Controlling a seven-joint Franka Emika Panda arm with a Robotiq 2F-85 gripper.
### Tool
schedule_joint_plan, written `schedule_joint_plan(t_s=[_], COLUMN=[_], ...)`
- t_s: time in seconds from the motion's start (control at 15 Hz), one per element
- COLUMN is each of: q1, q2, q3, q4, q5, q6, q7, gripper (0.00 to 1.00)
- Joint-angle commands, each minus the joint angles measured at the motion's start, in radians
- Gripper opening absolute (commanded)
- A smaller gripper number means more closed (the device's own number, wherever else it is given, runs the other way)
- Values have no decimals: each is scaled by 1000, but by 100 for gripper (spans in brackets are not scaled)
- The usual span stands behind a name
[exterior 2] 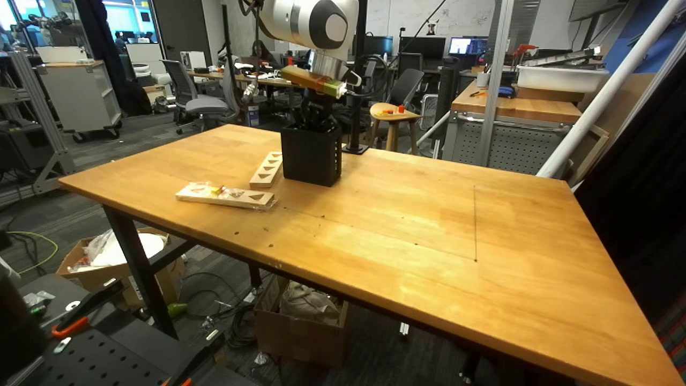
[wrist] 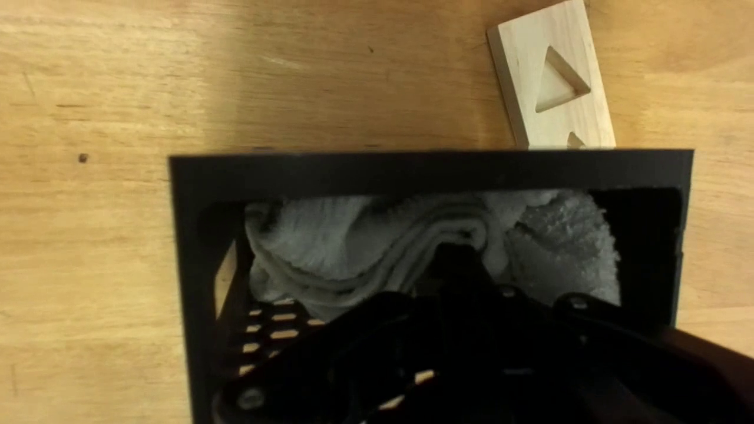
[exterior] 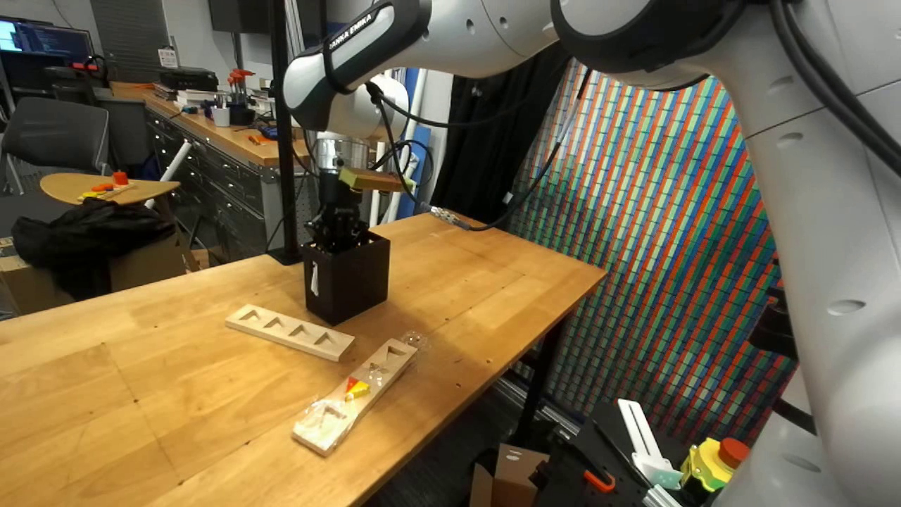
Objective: Pick the cloth and shove it in the box
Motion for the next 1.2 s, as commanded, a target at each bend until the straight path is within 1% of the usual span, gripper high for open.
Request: schedule_joint_plan(t_s=[0.0,0.53,1.13], q1=[-15,-7,25], q2=[23,-11,-92], q3=[11,3,-13], q4=[19,1,4], q5=[35,28,-39], q6=[-6,-15,-28], q7=[-13,8,33], gripper=[1,1,1])
